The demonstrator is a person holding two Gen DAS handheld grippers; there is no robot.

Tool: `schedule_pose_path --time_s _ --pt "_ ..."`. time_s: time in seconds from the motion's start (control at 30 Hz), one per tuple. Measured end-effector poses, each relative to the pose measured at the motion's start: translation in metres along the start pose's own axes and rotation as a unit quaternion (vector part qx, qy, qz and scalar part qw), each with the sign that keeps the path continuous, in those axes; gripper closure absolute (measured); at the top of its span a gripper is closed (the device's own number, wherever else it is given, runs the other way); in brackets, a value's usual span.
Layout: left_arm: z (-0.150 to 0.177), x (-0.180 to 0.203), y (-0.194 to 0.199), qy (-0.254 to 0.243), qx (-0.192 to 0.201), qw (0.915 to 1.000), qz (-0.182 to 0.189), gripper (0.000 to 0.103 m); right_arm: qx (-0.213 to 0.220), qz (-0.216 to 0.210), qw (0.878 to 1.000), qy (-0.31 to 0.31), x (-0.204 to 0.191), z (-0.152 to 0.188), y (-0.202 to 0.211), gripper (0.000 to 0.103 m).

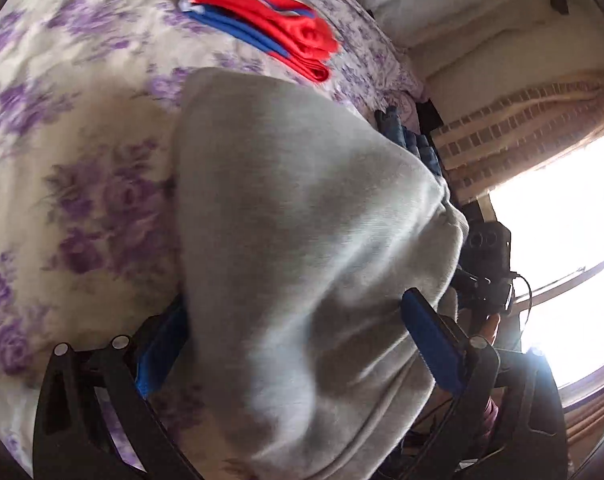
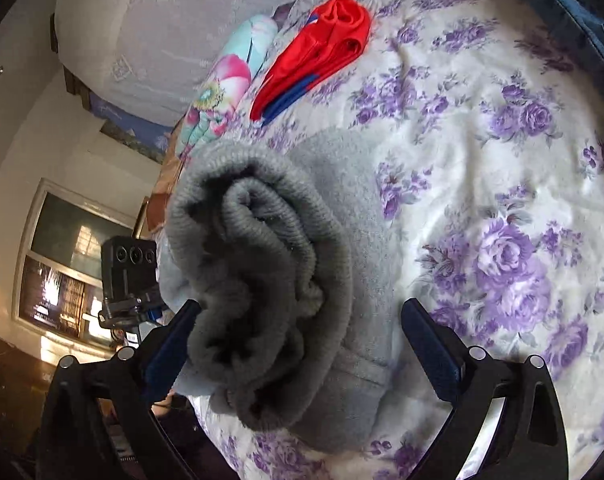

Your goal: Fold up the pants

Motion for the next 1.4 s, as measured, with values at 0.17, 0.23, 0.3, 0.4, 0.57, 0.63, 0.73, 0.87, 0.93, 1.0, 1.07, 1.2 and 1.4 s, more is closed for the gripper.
schedule_pose_path --time_s 0.17,0.23,0.3,0.4,0.57,0.63,0.73,0.87,0.93,1.0,1.07,1.2,1.4 --pt "-0.009 0.010 -0.023 -0.028 -0.015 0.9994 0.011 0.005 -0.026 -0.035 0.999 -0.016 0.001 0.005 -0.007 0.003" --pt "-0.009 0.007 -0.034 -0.022 -0.025 0.9994 0.009 0.005 -0.032 -0.010 0.999 -0.001 -0.005 0.001 -0.020 0.003" --pt "-0.010 0.014 -0.032 -0.032 -0.017 0.9993 -0.003 0.005 -0.027 0.001 1.000 0.008 -0.013 -0.002 -0.025 0.014" --pt "-0.012 0.021 -0.014 -0.029 0.007 0.9994 0.017 0.025 -0.002 0.015 0.999 0.051 -0.035 0.002 -0.011 0.039" --pt "0.006 0.044 0.007 -0.062 0.015 0.9975 0.028 0.031 0.029 -0.017 0.996 0.077 -0.062 0.032 0.015 0.044" --pt "0.010 0.049 0.013 -0.066 0.016 0.9973 0.030 0.031 0.037 -0.033 0.997 0.065 -0.067 0.040 0.018 0.046" --pt "-0.006 0.060 0.026 -0.077 0.027 0.9958 0.041 0.031 0.063 -0.044 0.994 0.076 -0.082 0.026 0.038 0.046" --pt "-0.081 0.099 0.062 -0.140 0.078 0.9871 0.006 0.030 0.114 -0.022 0.986 0.119 -0.128 -0.043 0.068 0.046" --pt "-0.127 0.114 0.080 -0.164 0.105 0.9808 -0.011 0.028 0.154 -0.005 0.978 0.141 -0.153 -0.094 0.081 0.045" --pt "-0.182 0.119 0.091 -0.179 0.132 0.9746 -0.029 0.024 0.191 0.017 0.969 0.159 -0.165 -0.139 0.087 0.044" --pt "-0.238 0.103 0.084 -0.163 0.140 0.9760 -0.034 0.019 0.220 0.042 0.961 0.162 -0.164 -0.183 0.078 0.040" --pt "-0.323 0.016 0.023 -0.077 0.106 0.9898 -0.056 0.007 0.244 0.160 0.949 0.118 -0.099 -0.270 0.016 0.003" --pt "-0.341 -0.120 -0.025 0.111 0.063 0.9907 -0.048 0.004 0.253 0.269 0.926 0.079 -0.029 -0.282 -0.017 0.005"
Point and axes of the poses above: each gripper's, at about its wrist camera, not at the fingertips, and y roughly against the way its jaws point, x to its right, z to its underside, the point moved 9 cm from there along -y, roughly the way its jaws point, and after that the axes turned 4 degrees about -x, right-handed, at the moved point
